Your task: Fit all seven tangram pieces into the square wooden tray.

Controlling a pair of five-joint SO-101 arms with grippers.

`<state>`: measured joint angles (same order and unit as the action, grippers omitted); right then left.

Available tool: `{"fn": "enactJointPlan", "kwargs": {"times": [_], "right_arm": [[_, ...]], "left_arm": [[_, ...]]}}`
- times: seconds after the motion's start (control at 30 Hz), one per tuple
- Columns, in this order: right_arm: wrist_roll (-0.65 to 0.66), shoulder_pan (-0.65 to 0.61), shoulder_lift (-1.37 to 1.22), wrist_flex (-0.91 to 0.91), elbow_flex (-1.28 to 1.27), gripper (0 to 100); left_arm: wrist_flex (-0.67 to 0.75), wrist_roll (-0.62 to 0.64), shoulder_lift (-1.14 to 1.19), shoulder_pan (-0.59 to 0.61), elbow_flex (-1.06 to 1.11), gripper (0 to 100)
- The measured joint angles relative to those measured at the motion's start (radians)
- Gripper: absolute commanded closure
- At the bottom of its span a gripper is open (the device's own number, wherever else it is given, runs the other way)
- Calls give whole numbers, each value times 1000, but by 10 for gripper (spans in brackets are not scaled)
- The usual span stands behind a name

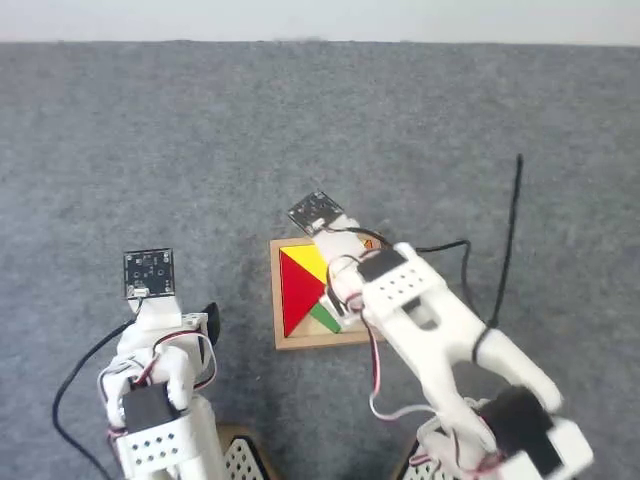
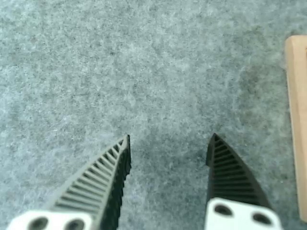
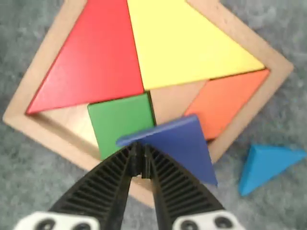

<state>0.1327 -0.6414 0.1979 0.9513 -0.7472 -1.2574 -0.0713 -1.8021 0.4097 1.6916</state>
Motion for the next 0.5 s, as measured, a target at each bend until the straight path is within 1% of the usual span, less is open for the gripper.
{"fn": "enactJointPlan", "kwargs": {"times": [0.27,0.4,0.5], "right_arm": [[0,0,-265,0,241,992],[0,-2,-296,0,299,992],[0,26,-299,0,308,992]], "left_arm": [[0,0,0,0,0,755],[0,0,0,0,0,755],[0,0,0,0,0,755]]}}
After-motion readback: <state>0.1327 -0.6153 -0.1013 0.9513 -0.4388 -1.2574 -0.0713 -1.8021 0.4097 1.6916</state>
